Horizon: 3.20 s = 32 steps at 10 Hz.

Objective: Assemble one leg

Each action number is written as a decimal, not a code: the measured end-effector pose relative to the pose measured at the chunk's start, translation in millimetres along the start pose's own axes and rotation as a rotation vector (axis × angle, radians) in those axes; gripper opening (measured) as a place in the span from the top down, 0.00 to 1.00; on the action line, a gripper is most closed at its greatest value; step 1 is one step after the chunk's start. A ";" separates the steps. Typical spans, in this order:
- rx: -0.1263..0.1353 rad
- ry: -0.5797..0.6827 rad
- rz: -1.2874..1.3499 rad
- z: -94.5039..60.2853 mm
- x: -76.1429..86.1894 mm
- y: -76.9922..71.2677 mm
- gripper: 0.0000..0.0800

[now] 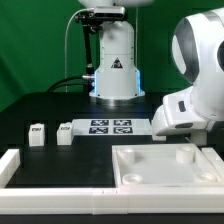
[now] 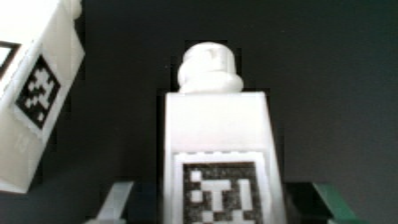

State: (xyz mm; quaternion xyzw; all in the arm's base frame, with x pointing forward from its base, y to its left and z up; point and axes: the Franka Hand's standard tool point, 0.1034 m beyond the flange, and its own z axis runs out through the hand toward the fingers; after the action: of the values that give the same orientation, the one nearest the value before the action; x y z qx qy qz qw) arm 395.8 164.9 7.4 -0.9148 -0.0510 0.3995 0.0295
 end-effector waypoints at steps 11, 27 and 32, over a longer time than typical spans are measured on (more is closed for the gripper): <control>-0.003 -0.039 0.033 -82.3 -41.5 32.3 0.64; -0.036 1.041 -0.071 -197.0 16.7 52.9 0.64; -0.080 1.431 -0.113 -229.8 57.7 66.4 0.64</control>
Offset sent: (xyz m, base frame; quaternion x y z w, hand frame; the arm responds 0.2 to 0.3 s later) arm 0.0000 0.0000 0.0000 0.0000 0.0000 0.0000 1.0000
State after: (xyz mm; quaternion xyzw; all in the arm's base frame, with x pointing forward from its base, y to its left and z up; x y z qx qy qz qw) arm 608.1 102.7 115.2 -0.9487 -0.0811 -0.3025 0.0427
